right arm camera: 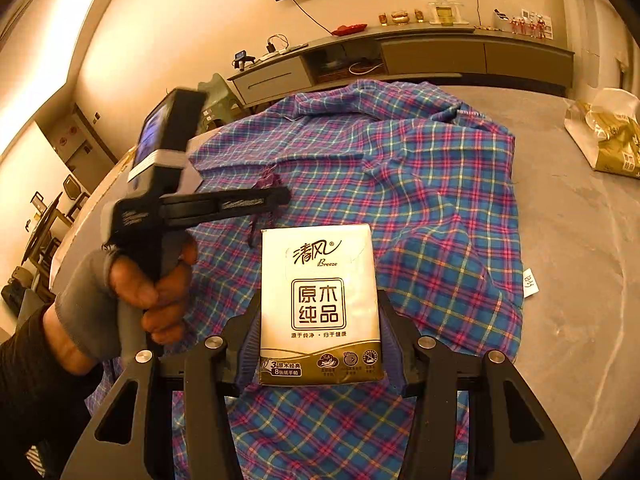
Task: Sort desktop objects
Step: 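Carry the tissue pack in the right gripper to the bin while the left carries the figure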
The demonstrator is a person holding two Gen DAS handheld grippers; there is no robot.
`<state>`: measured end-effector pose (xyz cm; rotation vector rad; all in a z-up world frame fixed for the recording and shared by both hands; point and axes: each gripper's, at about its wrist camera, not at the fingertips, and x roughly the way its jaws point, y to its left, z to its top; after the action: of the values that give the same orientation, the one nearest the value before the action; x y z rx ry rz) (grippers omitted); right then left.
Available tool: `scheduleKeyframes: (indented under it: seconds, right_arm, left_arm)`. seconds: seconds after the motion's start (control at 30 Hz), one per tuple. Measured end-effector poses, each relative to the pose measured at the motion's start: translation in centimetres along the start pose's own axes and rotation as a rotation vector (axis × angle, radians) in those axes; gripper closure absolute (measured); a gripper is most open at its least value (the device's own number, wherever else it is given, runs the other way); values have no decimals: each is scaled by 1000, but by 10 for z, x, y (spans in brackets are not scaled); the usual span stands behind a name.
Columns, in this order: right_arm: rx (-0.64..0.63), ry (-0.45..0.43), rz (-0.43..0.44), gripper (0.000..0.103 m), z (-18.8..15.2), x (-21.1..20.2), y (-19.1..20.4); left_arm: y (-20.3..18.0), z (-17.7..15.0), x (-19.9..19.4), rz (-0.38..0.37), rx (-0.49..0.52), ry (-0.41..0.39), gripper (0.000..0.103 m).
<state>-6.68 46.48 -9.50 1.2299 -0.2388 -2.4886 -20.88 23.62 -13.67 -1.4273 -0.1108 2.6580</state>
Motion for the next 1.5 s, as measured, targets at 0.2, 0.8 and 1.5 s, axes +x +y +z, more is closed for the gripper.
scheduleKeyframes:
  seconds: [0.2,0.8,1.5]
  right_arm:
    - [-15,-5,-17,51,0,-11,17]
    - [-103,66,-41,51,-31,-17,123]
    - [-286,59,-32,51,0,-8,270]
  left_arm:
    - [14,-21,-49,-20,13,-35,54]
    - [71,-85,-166,-53,-9,-138,53]
    - [171,-111,-234,-92,-115,-254,53]
